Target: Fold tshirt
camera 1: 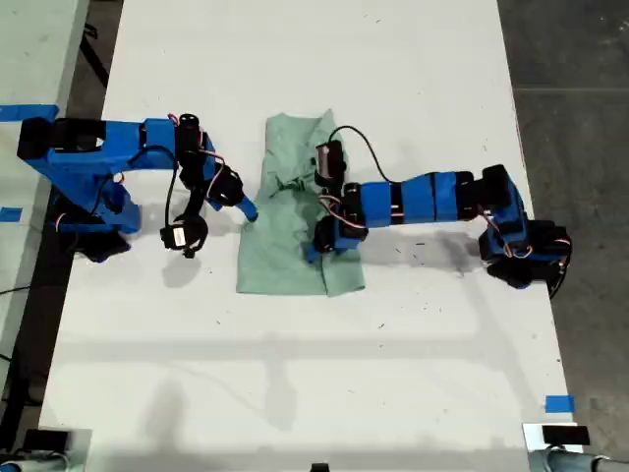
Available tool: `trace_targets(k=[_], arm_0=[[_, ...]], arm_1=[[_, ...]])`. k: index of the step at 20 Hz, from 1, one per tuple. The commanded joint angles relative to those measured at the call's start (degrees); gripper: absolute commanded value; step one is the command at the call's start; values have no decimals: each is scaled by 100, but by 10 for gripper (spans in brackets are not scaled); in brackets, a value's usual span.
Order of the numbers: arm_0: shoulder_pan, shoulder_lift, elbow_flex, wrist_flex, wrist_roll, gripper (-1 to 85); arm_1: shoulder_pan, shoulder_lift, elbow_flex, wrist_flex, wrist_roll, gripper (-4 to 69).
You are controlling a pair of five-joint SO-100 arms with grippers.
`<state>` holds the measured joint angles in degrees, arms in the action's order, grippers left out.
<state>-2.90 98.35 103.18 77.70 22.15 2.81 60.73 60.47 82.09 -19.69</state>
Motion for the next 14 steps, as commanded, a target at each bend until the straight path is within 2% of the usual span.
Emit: trace_targets(k=[1,3,8,11,14], arm_0=[[158,132,-431,114,-97,250],[264,105,-615,185,-202,246],[422,-562,-1055,149,-378,251],[308,-1063,-791,-396,-387,261],[105,-1468,-88,-1274,-387,262]], arm_1=[[-149,1617,-185,747,62,229],[-167,2522,290,1002,53,227],[-18,3955,1793,896,105,235],[-18,4087,1942,853,105,240],[-97,4113,1995,835,132,242]])
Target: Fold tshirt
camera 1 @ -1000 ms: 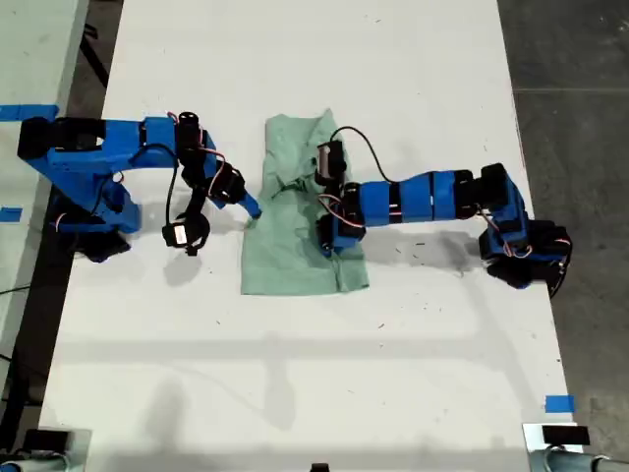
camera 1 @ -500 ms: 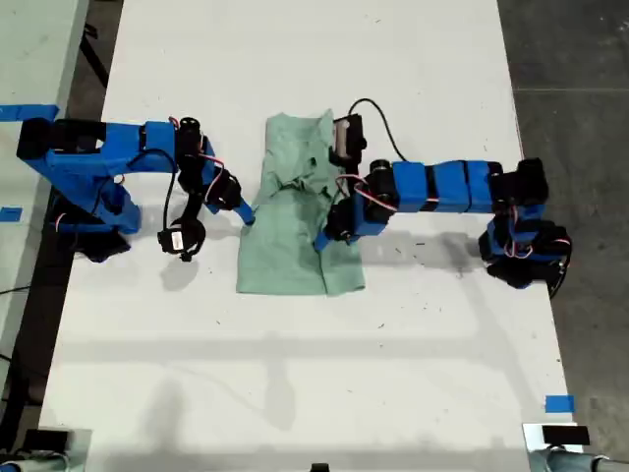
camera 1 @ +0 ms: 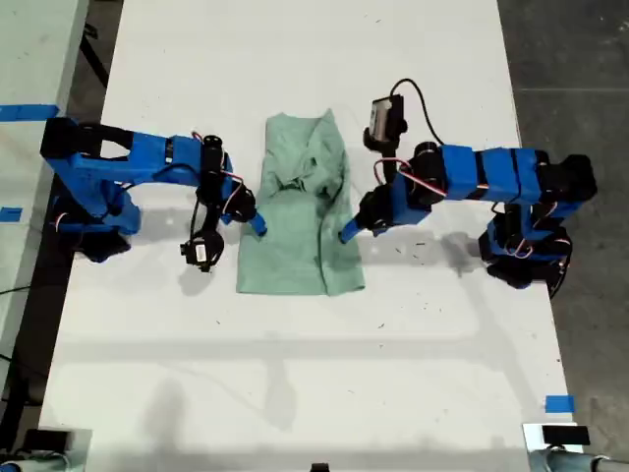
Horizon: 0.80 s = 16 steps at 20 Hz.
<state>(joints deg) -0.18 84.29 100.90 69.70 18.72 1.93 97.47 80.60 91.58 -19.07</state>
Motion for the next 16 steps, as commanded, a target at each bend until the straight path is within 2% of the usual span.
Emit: trace_targets(k=[1,5,7,8,13,16], arm_0=[[-193,-255,176,-642,-44,261],[-290,-923,202,-729,-563,217],[-308,-949,229,-703,-765,54],[-290,-914,211,-659,-809,9],[-211,-352,97,-246,-1011,1],[-141,-229,-923,835,-949,1]], arm_1=[[-26,475,62,-114,97,243],[-88,650,316,-149,185,245],[-105,738,483,-220,229,246],[-105,765,536,-255,246,246],[-123,809,589,-343,281,245],[-132,809,624,-431,299,244]])
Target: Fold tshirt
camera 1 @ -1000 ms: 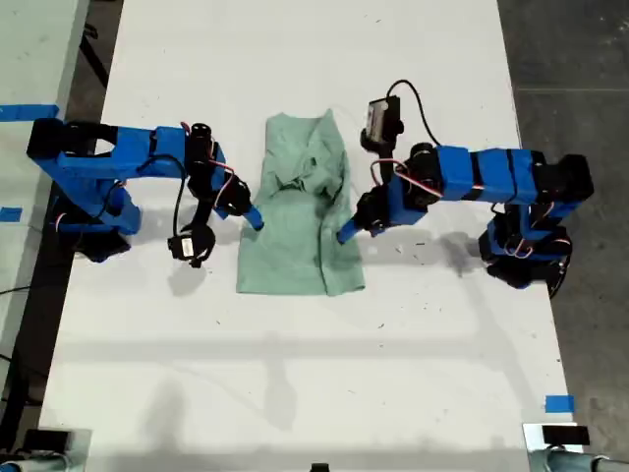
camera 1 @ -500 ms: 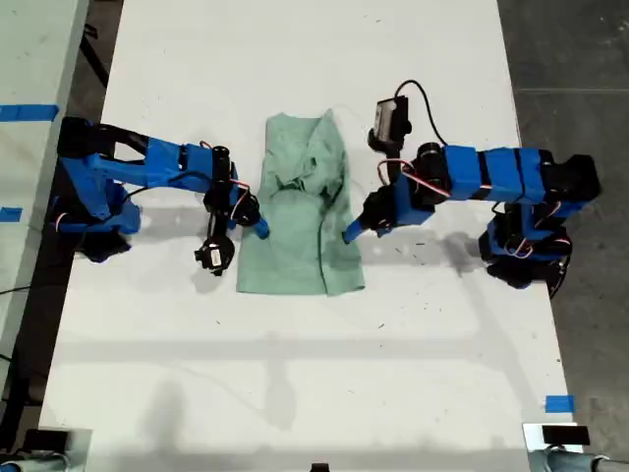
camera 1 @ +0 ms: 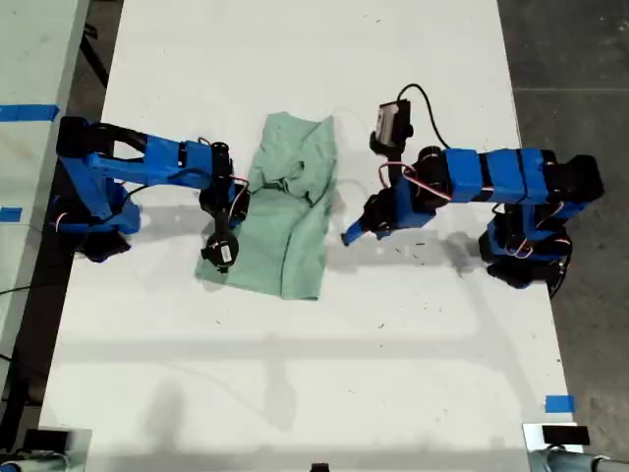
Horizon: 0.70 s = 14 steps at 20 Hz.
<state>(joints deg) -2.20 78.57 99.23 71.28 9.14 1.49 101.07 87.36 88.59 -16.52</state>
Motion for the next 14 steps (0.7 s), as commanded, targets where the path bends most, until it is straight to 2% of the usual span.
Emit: trace_targets(k=[1,5,10,14], arm_0=[[35,343,-1107,1028,26,1],[-35,70,-2487,1767,53,1],[149,-2355,-5818,2698,246,1],[237,-3305,-5941,1705,281,1]], arm_1=[[-105,448,-53,-149,53,244],[-193,457,-9,-202,141,243],[-202,615,158,-220,185,243],[-193,817,369,-255,229,243]])
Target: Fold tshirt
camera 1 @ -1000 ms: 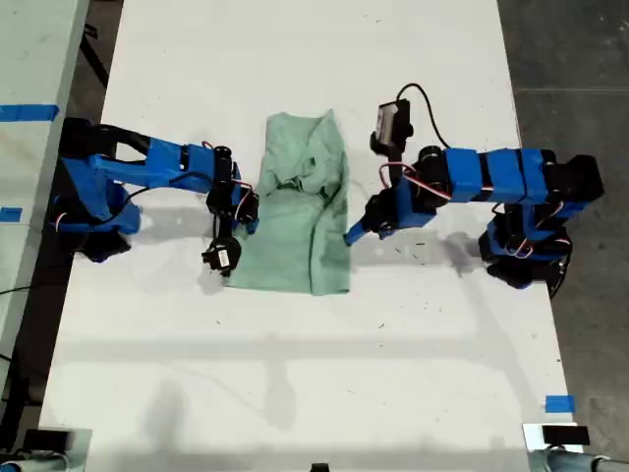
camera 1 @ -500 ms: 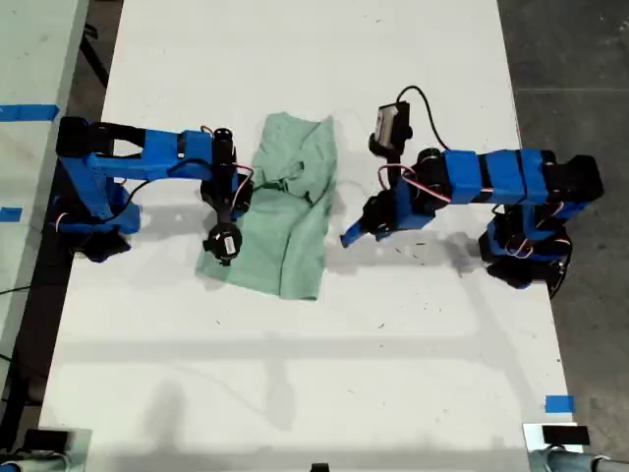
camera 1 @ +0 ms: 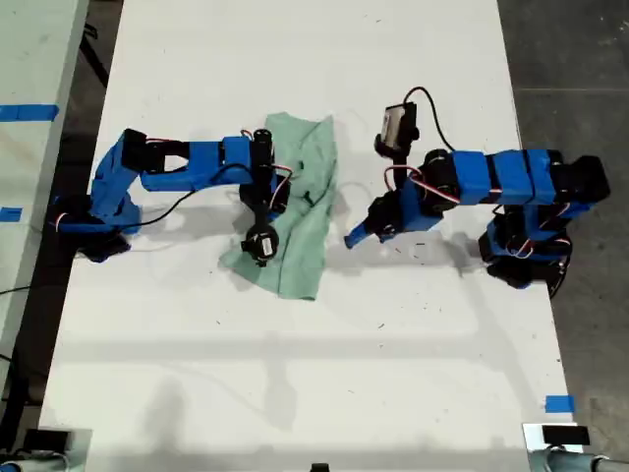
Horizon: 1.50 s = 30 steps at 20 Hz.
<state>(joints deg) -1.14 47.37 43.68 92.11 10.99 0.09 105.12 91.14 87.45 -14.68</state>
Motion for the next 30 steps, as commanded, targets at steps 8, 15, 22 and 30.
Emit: trace_targets(k=[8,15,22,30], arm_0=[[343,-413,-343,-686,167,256],[483,1494,-123,1266,53,234],[1151,2865,1600,1450,-475,273],[1468,4245,4377,-800,-545,275]], arm_1=[[-97,677,360,-325,132,242],[-88,958,782,-519,149,242],[-211,677,712,-870,255,241],[-519,-1573,-1028,-976,272,250]])
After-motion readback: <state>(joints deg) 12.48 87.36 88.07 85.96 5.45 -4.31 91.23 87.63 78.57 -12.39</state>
